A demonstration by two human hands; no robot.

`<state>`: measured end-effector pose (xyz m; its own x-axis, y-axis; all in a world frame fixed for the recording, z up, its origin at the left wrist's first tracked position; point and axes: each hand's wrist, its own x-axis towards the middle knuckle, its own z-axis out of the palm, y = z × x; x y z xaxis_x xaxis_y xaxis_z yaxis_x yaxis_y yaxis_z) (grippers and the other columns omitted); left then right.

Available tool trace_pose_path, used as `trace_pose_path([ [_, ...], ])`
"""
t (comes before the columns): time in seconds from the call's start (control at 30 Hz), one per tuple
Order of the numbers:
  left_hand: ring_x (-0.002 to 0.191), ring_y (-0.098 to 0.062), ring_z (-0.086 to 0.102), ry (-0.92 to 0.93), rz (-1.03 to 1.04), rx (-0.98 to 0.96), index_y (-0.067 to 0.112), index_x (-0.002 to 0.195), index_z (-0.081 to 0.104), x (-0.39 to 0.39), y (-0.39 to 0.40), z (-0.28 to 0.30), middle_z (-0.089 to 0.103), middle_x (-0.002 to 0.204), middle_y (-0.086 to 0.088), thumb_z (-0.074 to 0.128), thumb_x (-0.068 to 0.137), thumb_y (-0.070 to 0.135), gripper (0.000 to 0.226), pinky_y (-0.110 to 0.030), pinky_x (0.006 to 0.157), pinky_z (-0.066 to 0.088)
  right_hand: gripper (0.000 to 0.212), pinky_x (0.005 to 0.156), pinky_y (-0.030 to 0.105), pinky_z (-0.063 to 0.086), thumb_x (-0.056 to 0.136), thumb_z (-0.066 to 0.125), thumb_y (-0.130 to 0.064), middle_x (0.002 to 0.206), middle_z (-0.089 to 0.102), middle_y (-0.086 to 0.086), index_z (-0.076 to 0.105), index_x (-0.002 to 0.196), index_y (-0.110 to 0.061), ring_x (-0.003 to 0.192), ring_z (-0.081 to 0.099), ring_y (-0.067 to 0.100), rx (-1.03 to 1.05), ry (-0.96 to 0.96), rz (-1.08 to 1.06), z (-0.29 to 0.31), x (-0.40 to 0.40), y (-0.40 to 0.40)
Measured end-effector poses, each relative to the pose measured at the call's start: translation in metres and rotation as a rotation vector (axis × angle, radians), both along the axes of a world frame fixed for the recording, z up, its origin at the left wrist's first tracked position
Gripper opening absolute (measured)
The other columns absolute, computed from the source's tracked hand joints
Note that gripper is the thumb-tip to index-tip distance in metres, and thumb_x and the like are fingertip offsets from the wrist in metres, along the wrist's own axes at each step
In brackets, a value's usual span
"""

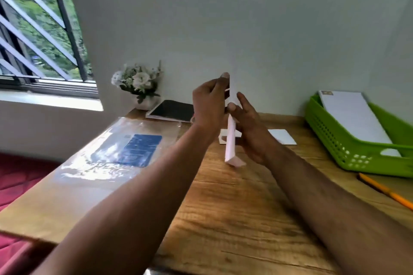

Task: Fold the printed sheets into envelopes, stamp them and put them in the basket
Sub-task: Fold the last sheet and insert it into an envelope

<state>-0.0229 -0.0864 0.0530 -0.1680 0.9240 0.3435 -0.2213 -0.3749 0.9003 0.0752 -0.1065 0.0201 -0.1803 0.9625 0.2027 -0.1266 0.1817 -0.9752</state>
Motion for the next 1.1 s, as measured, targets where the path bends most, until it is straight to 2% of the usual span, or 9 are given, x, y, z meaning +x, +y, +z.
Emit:
trace_pose_path([
  [0.07,0.111,-0.022,0.064,-0.048,-0.092,-0.068,0.008,0.113,0.069,0.007,0.006,-0.008,0.069,0.115,-0.007,0.054,0.095,0.040,0.040,-0.045,0.092,0.054,0.074,0.090,0.050,0.052,0.066,0.069,-0.061,0.121,0.057,-0.009,0.041,0.132,-0.046,0.119,0.055,0.028,-0.023,0.085,-0.010,-0.003,0.006,0.006],
  [0.17,0.115,-0.018,0.057,0.007,-0.102,-0.166,0.014,0.126,0.060,0.007,0.014,-0.022,0.060,0.131,-0.003,0.051,0.095,0.047,0.046,-0.035,0.087,0.053,0.101,0.095,0.056,0.048,0.051,0.076,-0.073,0.140,0.048,0.008,0.038,0.139,-0.042,0.123,0.052,0.035,-0.088,0.140,0.026,-0.006,0.017,0.013],
  [0.3,0.124,-0.029,0.054,-0.122,-0.478,-0.265,0.029,0.142,0.041,-0.004,0.019,-0.040,0.048,0.143,-0.007,0.047,0.083,0.066,0.070,-0.053,0.106,0.040,0.086,0.095,0.049,0.051,0.067,0.066,-0.066,0.140,0.048,0.001,0.033,0.143,-0.041,0.121,0.054,0.026,0.080,-0.127,-0.154,-0.012,0.016,0.019],
  [0.4,0.129,-0.029,0.049,-0.034,-0.657,-0.188,0.048,0.106,0.068,-0.007,0.016,-0.042,0.067,0.119,0.004,0.047,0.071,0.078,0.051,-0.059,0.113,0.025,0.092,0.102,0.046,0.046,0.067,0.061,-0.075,0.151,0.038,-0.003,0.027,0.146,-0.041,0.129,0.047,0.022,0.112,-0.228,-0.215,-0.015,0.013,0.024],
  [0.47,0.123,-0.030,0.055,-0.089,-0.750,-0.196,0.037,0.105,0.072,-0.006,0.018,-0.046,0.068,0.115,-0.005,0.069,0.050,0.080,0.070,-0.058,0.109,0.034,0.089,0.107,0.044,0.041,0.069,0.050,-0.074,0.155,0.030,-0.006,0.025,0.147,-0.040,0.134,0.041,0.020,0.117,-0.305,-0.267,-0.014,0.006,0.023],
  [0.53,0.102,-0.026,0.068,-0.143,-0.759,-0.208,0.029,0.097,0.076,-0.002,0.014,-0.049,0.072,0.101,-0.010,0.079,0.038,0.074,0.075,-0.048,0.096,0.050,0.076,0.109,0.044,0.039,0.076,0.044,-0.074,0.154,0.029,-0.009,0.029,0.144,-0.043,0.136,0.038,0.017,0.191,-0.430,-0.341,-0.018,-0.002,0.023],
  [0.67,0.085,-0.026,0.067,-0.341,-0.752,-0.255,0.015,0.099,0.071,-0.005,0.010,-0.046,0.067,0.088,-0.013,0.062,0.070,0.067,0.061,-0.041,0.081,0.055,0.042,0.099,0.037,0.049,0.086,0.057,-0.054,0.136,0.044,-0.008,0.051,0.123,-0.034,0.118,0.049,0.011,0.356,-0.437,-0.497,-0.026,-0.005,0.021],
  [0.93,0.118,-0.041,0.054,-0.754,-0.553,-0.335,0.014,0.138,0.043,-0.039,0.034,-0.050,0.051,0.134,-0.020,0.058,0.060,0.083,0.105,-0.059,0.099,0.040,0.027,0.083,0.025,0.038,0.087,0.064,-0.041,0.091,0.064,0.000,0.069,0.088,-0.014,0.093,0.049,0.006,0.993,-0.816,-0.445,-0.036,0.002,0.014],
  [1.1,0.118,-0.043,0.054,-0.864,-0.479,-0.320,0.009,0.131,0.048,-0.043,0.036,-0.052,0.056,0.121,-0.022,0.053,0.067,0.082,0.098,-0.060,0.101,0.038,0.041,0.084,0.029,0.040,0.084,0.062,-0.048,0.097,0.070,0.005,0.071,0.099,-0.010,0.095,0.055,0.013,1.183,-0.975,-0.359,-0.038,0.001,0.014],
])
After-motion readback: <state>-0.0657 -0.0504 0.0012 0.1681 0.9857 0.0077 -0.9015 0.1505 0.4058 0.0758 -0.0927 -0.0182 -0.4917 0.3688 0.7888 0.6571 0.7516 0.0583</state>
